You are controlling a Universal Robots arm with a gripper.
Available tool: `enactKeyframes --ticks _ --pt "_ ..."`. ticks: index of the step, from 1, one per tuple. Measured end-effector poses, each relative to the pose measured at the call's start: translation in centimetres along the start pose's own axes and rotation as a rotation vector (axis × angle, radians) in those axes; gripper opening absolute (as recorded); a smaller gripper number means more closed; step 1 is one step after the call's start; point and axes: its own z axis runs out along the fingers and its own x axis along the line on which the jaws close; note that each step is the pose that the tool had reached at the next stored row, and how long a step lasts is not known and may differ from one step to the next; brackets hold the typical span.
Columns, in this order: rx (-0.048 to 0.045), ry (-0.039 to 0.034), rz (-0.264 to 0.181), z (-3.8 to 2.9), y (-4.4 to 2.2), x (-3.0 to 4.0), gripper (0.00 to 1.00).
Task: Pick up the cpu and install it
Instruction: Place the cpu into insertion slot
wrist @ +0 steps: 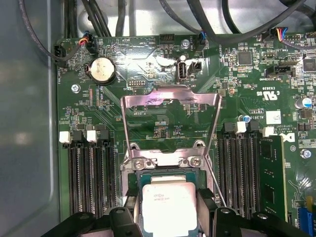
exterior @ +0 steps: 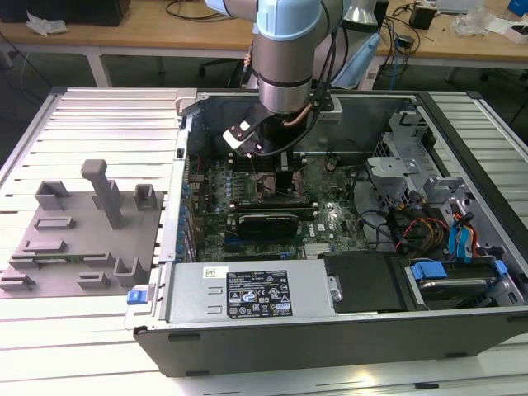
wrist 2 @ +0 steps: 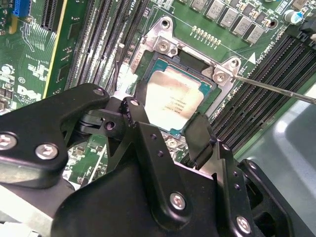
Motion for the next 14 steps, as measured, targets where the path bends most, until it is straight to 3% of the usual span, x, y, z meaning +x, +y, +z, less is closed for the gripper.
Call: enactKeyframes --ticks 14 --pt "0.0 0.0001 0.0 -0.6 0.04 -0.01 0.58"
